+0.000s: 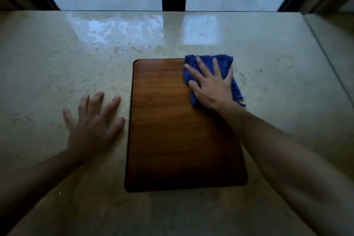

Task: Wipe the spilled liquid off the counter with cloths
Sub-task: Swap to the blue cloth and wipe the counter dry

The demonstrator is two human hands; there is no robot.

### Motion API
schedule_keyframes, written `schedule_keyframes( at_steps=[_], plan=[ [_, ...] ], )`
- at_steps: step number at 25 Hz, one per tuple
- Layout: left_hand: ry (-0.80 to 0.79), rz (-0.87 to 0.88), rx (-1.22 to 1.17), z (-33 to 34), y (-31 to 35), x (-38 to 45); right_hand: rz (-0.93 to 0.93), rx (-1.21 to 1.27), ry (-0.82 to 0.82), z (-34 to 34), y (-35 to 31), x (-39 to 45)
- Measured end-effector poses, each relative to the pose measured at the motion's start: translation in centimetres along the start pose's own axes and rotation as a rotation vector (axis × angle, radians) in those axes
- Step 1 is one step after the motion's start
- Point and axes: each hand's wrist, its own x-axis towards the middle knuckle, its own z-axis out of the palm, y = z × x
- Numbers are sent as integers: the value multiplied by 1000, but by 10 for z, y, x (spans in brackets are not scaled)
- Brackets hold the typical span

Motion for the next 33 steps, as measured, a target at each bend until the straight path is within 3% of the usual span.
schedule_keyframes(
  at_steps=[4,8,11,13,17,22,28,33],
  plan=[
    [-4,31,-24,-6,1,-4,29,-35,28,28,-26,-207],
    [-242,108,-13,-23,-16,11,131,-20,17,55,-72,-384],
    [-381,202,55,-42,-29,22,146,-76,-53,66,-116,-427],
    [-373,266,107,-47,-42,28,104,-84,-48,67,-138,-418],
    [-183,444,70,-34,-82,25,118,-22,38,62,-149,-337],
    [-65,460,82,-12,-89,21,264,26,118,36,-112,-85],
    [-88,466,129,-15,-84,21,430,87,35,-13,-70,184],
    [-86,459,121,-16,-79,23,341,101,8,-28,-78,280]
  ],
)
